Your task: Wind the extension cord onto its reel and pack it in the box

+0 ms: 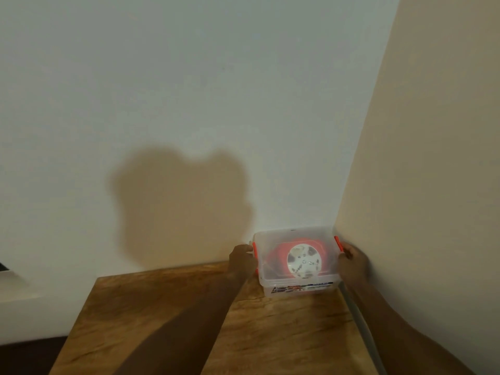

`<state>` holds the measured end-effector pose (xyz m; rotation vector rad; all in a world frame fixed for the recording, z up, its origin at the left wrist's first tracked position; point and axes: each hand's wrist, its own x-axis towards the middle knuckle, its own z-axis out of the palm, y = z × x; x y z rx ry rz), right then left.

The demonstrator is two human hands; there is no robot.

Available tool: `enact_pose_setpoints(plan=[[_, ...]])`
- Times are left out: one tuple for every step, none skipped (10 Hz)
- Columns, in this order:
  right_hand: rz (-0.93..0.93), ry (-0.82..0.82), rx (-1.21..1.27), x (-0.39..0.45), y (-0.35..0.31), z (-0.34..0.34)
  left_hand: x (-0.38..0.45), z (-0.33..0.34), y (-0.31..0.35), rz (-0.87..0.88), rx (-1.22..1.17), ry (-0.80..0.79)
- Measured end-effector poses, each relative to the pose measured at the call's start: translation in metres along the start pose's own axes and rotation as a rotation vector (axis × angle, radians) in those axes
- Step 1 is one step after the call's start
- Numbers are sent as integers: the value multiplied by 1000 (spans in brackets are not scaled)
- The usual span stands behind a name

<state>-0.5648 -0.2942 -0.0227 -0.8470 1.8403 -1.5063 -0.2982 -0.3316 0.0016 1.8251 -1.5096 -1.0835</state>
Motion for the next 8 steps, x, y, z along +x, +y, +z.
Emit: enact_pose_setpoints(plan=[[-9,18,-74,2,7,2,2,5,-7,-25,22,-16],[-58,22,-148,2,8,5,3,6,-9,-21,35,-2],[-86,6,-227,1,7,5,2,6,-9,-5,67,-25],[-122,-20,-324,-4,6,3,-5,1,-8,37,137,-27],[-198,-42,-437,-14,2,3,-12,-17,-5,73,191,19],[-324,-60,-647,-17,-10,6,-12,-51,0,194,359,102],[-585,-88,-762,-31,-54,21,-26,-113,18,301,534,283],[-861,-40,-729,-45,-124,43,-40,-181,56,495,752,673]])
